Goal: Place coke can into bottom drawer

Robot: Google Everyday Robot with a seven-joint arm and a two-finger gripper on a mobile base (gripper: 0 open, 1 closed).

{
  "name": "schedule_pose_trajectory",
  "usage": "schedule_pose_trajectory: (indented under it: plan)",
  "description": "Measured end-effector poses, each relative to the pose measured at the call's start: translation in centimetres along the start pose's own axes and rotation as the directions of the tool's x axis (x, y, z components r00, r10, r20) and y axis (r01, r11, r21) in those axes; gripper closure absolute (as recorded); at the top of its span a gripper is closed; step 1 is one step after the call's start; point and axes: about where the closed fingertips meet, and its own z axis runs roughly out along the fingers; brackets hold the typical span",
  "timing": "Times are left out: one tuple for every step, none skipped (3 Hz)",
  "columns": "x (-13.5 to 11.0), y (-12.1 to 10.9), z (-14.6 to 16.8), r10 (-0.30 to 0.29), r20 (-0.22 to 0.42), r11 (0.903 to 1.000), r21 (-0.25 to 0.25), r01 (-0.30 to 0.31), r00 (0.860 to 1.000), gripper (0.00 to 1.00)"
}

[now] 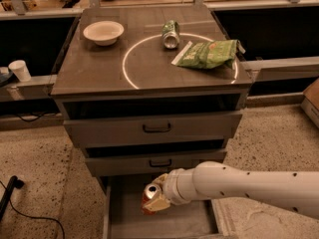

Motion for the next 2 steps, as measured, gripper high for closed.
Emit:
schedule_pose_trajectory:
  plan:
    - [1.4, 0.3, 0.7, 0.038, -0.037, 0.9992, -0.012, -0.038, 0.999, 1.00]
    - [4.5, -1.6, 2.3, 0.070, -0.017, 0.9969, 0.038, -0.069, 0.997, 1.00]
